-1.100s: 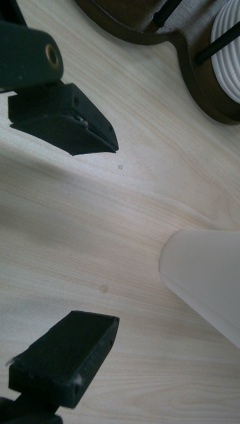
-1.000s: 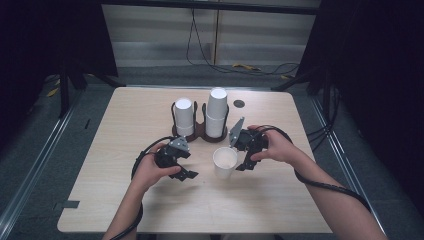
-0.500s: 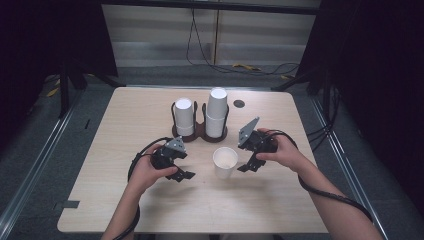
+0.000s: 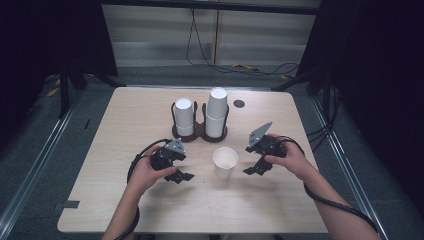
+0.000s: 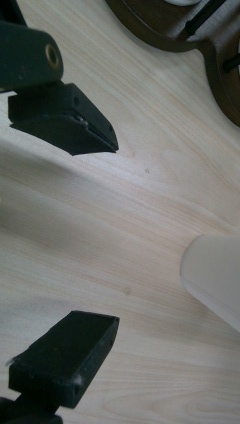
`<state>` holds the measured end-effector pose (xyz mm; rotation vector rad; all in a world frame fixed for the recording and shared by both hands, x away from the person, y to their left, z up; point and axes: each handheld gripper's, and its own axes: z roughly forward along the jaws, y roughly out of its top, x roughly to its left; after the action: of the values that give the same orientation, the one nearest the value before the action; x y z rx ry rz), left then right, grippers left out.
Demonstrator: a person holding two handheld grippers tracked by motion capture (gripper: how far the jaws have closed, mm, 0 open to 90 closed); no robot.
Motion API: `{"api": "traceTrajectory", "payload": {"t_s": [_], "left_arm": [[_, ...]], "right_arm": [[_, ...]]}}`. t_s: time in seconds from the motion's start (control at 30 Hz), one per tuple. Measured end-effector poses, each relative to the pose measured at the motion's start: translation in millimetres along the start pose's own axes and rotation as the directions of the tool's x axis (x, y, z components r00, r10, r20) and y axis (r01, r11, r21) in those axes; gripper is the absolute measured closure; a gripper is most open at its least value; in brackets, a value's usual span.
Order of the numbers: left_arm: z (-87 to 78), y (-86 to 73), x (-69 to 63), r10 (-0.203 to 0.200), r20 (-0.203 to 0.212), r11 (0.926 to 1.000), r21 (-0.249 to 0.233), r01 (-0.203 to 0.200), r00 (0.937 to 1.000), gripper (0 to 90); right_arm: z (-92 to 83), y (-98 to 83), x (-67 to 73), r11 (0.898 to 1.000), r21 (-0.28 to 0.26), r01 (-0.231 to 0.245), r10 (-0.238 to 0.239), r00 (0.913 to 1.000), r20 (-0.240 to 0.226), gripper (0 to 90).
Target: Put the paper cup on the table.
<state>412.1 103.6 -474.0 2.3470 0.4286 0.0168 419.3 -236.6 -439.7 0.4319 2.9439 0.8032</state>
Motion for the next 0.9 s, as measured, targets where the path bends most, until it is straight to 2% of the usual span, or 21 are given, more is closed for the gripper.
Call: {"api": "traceTrajectory", "payload": {"t_s": [0.07, 0.13, 0.23, 0.37, 0.4, 0.5, 0.63, 0.9], "left_arm": [[-0.2, -1.1, 0.3, -0.009, 0.0, 1.0, -0.003, 0.009, 1.0, 17.7], [-1.5, -1.3, 2.0, 0.013, 0.003, 0.9998, 0.017, -0.013, 0.9999, 17.7], [-1.2, -2.3, 1.5, -0.009, -0.001, 0.9999, 0.006, 0.009, 1.0, 17.7], [-3.0, -3.1, 3.7, 0.003, -0.002, 0.9999, 0.015, -0.003, 1.0, 17.7], [-2.8, -4.0, 3.1, -0.014, -0.006, 0.9999, 0.004, 0.014, 0.9999, 17.7], [-3.9, -5.7, 4.4, -0.021, -0.01, 0.9998, 0.002, 0.021, 0.9997, 17.7], [-5.6, -7.8, 7.0, -0.01, -0.012, 0.9998, 0.018, 0.01, 0.9999, 17.7], [-7.8, -13.6, 9.6, -0.047, -0.031, 0.9989, -0.001, 0.047, 0.9984, 17.8]], "right_arm": [[0.6, -4.7, 0.1, 1.0, -0.004, -0.013, 0.013, 0.9999, -0.003, 13.3], [1.1, -8.9, 0.6, 1.0, -0.014, -0.02, 0.02, 0.9998, -0.007, 13.3], [1.9, -14.7, 1.1, 0.999, -0.021, -0.029, 0.029, 0.9996, -0.004, 13.3], [3.2, -22.1, 2.3, 0.998, -0.027, -0.048, 0.048, 0.9988, 0.0, 13.2], [3.4, -24.0, 2.8, 0.998, -0.029, -0.057, 0.057, 0.9984, 0.002, 13.2], [4.2, -29.9, 3.4, 0.998, -0.035, -0.061, 0.061, 0.9981, -0.001, 13.3], [3.9, -36.5, 4.7, 0.997, -0.041, -0.071, 0.072, 0.9973, 0.014, 13.3], [4.1, -50.4, 7.5, 0.993, -0.067, -0.1, 0.102, 0.9943, 0.03, 13.3]]}}
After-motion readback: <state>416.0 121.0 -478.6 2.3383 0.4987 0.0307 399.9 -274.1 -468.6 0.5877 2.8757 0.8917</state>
